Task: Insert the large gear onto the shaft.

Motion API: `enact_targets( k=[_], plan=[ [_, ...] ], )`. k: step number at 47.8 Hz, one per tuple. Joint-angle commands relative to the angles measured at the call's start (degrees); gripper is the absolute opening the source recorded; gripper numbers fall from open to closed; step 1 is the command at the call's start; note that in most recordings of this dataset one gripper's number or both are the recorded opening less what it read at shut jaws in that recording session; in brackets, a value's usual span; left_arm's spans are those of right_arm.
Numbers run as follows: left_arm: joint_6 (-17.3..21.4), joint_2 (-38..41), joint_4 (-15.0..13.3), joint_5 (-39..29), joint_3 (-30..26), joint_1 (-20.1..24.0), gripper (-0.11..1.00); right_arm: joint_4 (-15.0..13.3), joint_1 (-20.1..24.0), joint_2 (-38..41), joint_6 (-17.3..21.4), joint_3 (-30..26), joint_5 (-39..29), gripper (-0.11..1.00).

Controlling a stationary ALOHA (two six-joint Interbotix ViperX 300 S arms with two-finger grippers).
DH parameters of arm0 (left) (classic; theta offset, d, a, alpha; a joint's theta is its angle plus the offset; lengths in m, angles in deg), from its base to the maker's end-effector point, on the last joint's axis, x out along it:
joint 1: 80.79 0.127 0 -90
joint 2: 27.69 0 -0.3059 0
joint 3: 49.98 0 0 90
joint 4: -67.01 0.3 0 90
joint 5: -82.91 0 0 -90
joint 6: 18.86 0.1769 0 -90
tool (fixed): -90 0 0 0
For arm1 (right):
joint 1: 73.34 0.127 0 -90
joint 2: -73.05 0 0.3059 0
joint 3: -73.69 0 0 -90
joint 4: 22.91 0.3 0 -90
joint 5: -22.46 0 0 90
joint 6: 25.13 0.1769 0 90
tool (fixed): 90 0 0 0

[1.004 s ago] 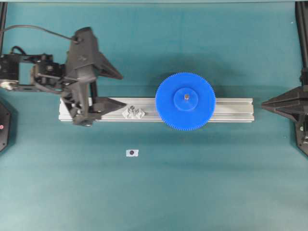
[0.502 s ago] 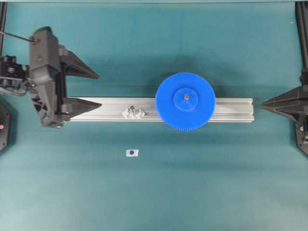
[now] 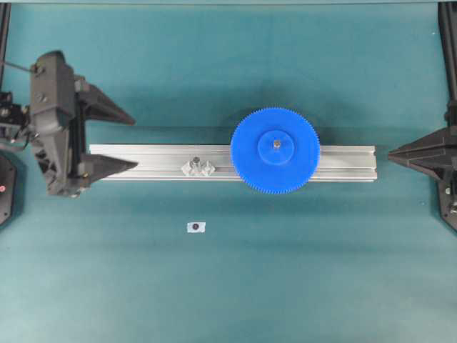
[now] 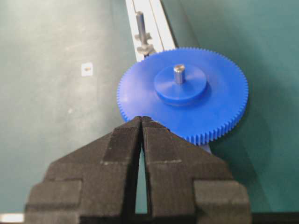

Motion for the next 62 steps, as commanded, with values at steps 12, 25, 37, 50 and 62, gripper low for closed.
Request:
enact_targets(
  k=[12,25,37,50,62],
  plan=[
    [0.79,-5.19,0.09,0.62,2.72,-3.08,0.87,0.09,-0.18,0.44,0.53,-0.35,1.32,0.10],
    [5.36,-7.65,0.09,0.70,2.99,-3.16,0.87,0.09,-0.09,0.44,0.62,-0.09,1.58,0.10],
    [5.36,-7.73,0.09,0.88,3.52,-3.16,0.87,0.09,-0.18,0.44,0.53,0.09,1.58,0.10],
    [5.19,-7.91,0.09,1.67,3.87,-3.25,0.87,0.09,-0.18,0.44,0.53,0.09,1.76,0.10],
    [5.19,-7.91,0.00,1.76,4.04,-3.25,0.87,0.09,-0.18,0.44,0.53,0.09,2.02,0.10]
  ],
)
